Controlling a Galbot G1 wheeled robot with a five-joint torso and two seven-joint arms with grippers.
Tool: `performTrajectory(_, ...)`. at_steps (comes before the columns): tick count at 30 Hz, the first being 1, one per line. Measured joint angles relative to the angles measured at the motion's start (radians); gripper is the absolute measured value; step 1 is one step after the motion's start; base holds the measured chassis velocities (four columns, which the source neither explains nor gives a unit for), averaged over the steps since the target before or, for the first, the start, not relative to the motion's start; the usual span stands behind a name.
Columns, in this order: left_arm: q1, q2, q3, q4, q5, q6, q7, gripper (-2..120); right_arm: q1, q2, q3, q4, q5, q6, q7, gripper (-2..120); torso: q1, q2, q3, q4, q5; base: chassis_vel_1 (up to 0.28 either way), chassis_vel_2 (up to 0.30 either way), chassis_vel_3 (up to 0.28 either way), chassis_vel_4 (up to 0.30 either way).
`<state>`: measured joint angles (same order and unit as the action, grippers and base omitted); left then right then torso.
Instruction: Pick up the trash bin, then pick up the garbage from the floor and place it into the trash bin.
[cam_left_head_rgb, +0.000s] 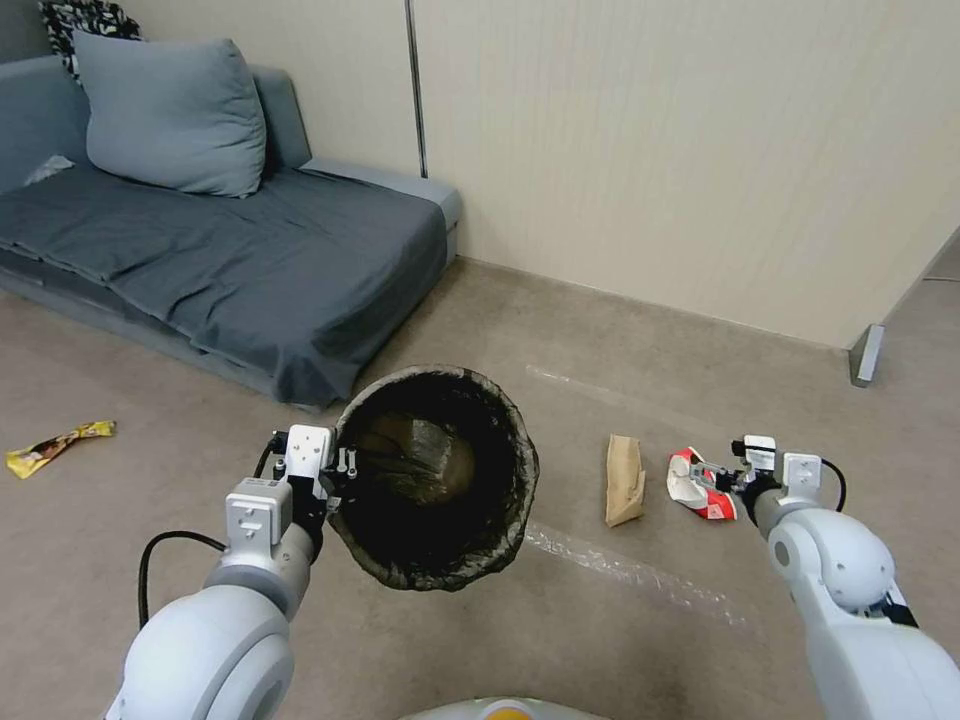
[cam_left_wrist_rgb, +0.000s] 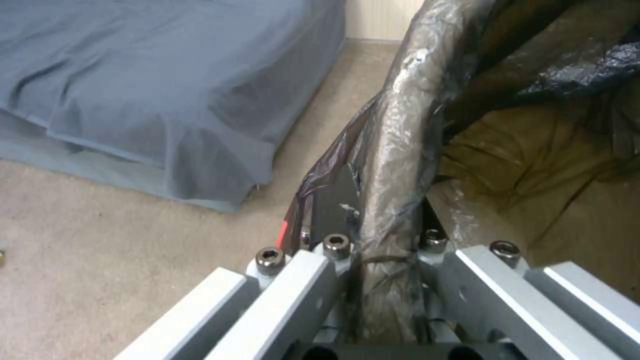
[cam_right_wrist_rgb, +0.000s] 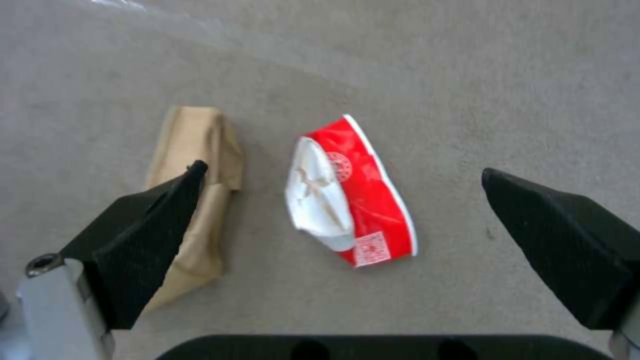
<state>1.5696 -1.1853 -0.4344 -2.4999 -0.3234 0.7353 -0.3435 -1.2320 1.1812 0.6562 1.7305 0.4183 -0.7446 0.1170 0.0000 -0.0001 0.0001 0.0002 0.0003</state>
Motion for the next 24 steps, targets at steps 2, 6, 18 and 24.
performTrajectory(2, 0.001, 0.0, 0.0, 0.0, 0.001, 0.0, 0.0, 0, 0.024, -0.019, -0.007, -0.047, 0.006, 0.001, -0.008, 100, 0.0, 0.0, 0.0, -0.0001, -0.0002, 0.0, 0.0, 0.0, 0.0)
performTrajectory(6, 0.003, -0.001, -0.004, 0.0, 0.008, 0.0, 0.003, 0, 0.082, -0.059, -0.028, -0.174, 0.028, 0.004, -0.028, 100, 0.0, 0.0, 0.0, -0.0003, 0.0, 0.0, 0.0, 0.0, 0.0)
performTrajectory(18, 0.001, -0.007, -0.004, 0.0, 0.019, 0.0, 0.007, 0, 0.219, -0.092, -0.078, -0.415, 0.019, 0.007, -0.062, 100, 0.0, 0.0, 0.0, -0.0001, -0.0005, 0.0, 0.0, 0.0, 0.0)
performTrajectory(24, 0.0, -0.006, -0.004, 0.0, 0.031, 0.0, 0.012, 0, 0.28, -0.071, -0.117, -0.53, -0.026, 0.008, -0.083, 100, 0.0, 0.0, 0.0, -0.0002, -0.0003, 0.0, 0.0, 0.0, 0.0)
